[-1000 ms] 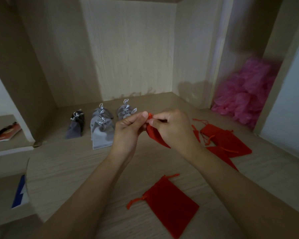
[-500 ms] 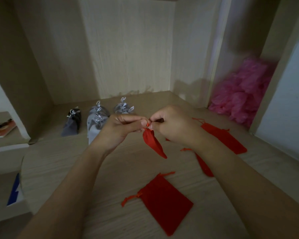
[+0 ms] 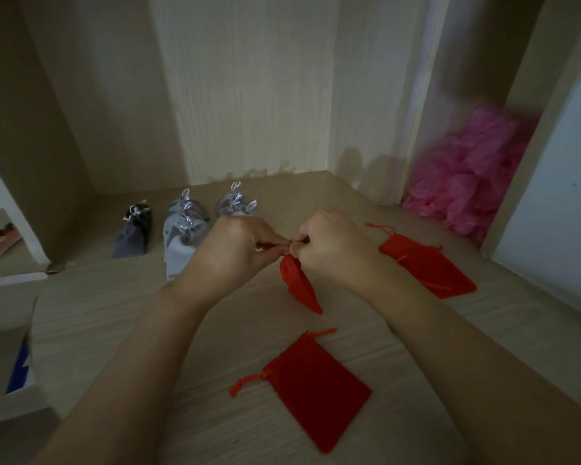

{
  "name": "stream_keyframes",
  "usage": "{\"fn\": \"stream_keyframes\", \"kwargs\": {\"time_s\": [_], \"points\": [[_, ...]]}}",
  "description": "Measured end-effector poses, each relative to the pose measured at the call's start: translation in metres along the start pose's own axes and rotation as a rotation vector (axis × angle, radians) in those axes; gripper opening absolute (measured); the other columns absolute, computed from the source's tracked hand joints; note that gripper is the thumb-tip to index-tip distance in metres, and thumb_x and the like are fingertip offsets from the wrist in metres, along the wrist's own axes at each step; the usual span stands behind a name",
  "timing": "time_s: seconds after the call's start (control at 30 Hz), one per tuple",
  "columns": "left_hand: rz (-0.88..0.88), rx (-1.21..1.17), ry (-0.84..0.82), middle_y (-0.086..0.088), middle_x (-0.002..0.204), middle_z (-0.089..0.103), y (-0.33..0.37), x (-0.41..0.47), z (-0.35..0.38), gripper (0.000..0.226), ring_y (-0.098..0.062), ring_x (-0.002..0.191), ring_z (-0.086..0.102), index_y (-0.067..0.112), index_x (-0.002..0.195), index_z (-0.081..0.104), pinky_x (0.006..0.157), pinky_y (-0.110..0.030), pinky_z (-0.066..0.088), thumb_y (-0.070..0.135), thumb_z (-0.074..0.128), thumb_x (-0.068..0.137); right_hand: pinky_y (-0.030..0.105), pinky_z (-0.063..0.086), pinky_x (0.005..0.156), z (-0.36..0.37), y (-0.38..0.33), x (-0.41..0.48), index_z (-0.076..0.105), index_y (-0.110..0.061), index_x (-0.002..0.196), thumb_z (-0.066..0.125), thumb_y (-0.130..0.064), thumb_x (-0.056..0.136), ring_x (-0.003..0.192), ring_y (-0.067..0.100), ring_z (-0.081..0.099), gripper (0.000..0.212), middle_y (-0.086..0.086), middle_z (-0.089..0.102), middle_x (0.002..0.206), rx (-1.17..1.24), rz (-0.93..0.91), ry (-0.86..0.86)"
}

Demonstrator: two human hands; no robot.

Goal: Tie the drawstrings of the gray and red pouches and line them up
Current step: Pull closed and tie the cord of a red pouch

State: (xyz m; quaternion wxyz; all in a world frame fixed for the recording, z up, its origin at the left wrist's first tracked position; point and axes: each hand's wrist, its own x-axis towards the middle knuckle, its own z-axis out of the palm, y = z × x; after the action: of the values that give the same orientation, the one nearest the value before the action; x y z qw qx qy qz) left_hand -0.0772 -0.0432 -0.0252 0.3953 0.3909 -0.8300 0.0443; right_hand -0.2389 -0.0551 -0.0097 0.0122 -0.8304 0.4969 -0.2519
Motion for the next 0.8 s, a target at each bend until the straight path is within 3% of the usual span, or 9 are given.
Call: {"fn": "stream_keyframes", "kwargs": {"time_s": [0.13,0.27,0.37,0.47,0.57,0.7,0.8], "points": [[0.066,0.186,-0.013,-0.002,0.067,0.07,0.001,0.001,0.008,0.027,-0.018,0.057,0.065,0.018,0.082,0.078,0.051,-0.025,0.047,0.031,0.054,0.076,0.031,0.048,0.063,0.007,-0.004,-0.001,0.071,-0.007,0.082,0.054,-0.019,0.081,0.076,0.028,0.06,0.02,0.011,0.066,0.077,-0.098,0.036,0.072],[0.03,0.238,0.086,-0.004,0.066,0.068,0.005,0.001,0.014,0.016,-0.023,0.058,0.065,0.014,0.079,0.077,0.05,-0.031,0.052,0.021,0.063,0.076,0.032,0.036,0.055,0.006,-0.005,-0.002,0.067,-0.003,0.075,0.054,-0.02,0.081,0.067,0.03,0.054,0.022,0.011,0.06,0.067,-0.076,0.064,0.125],[0.049,0.263,0.192,-0.004,0.07,0.068,0.005,0.001,0.012,0.023,-0.023,0.061,0.065,0.01,0.08,0.075,0.052,-0.031,0.049,0.022,0.056,0.08,0.039,0.048,0.062,-0.001,-0.004,0.005,0.068,-0.003,0.067,0.054,-0.016,0.085,0.061,0.026,0.06,0.026,0.013,0.067,0.065,0.309,0.198,0.061],[0.114,0.251,0.303,-0.005,0.075,0.07,0.005,0.002,0.012,0.021,-0.023,0.066,0.066,0.006,0.084,0.074,0.062,-0.032,0.047,0.019,0.058,0.084,0.021,0.038,0.046,-0.01,0.001,0.008,0.062,-0.008,0.062,0.055,-0.009,0.087,0.043,0.009,0.051,0.026,0.002,0.059,0.054,0.897,0.423,-0.075],[0.184,0.27,0.357,-0.006,0.078,0.07,0.005,0.001,0.014,0.016,-0.023,0.069,0.066,0.006,0.089,0.074,0.066,-0.033,0.048,0.016,0.062,0.086,0.013,0.033,0.04,-0.013,0.007,0.002,0.058,-0.01,0.069,0.056,-0.014,0.092,0.041,0.001,0.046,0.023,-0.002,0.054,0.057,1.239,0.552,-0.256],[0.227,0.26,0.394,-0.008,0.081,0.071,0.004,0.0,0.013,0.013,-0.021,0.072,0.066,0.004,0.091,0.074,0.068,-0.034,0.05,0.012,0.067,0.084,0.01,0.031,0.036,-0.012,0.009,0.0,0.055,-0.011,0.067,0.058,-0.014,0.091,0.037,0.001,0.042,0.024,-0.004,0.053,0.049,1.522,0.7,-0.358],[0.238,0.27,0.379,-0.008,0.08,0.071,0.003,0.0,0.013,0.014,-0.021,0.071,0.066,0.004,0.091,0.074,0.068,-0.033,0.05,0.014,0.066,0.084,0.009,0.03,0.035,-0.012,0.009,0.001,0.056,-0.011,0.068,0.058,-0.012,0.09,0.035,0.0,0.042,0.022,-0.004,0.054,0.048,1.533,0.695,-0.344]]}}
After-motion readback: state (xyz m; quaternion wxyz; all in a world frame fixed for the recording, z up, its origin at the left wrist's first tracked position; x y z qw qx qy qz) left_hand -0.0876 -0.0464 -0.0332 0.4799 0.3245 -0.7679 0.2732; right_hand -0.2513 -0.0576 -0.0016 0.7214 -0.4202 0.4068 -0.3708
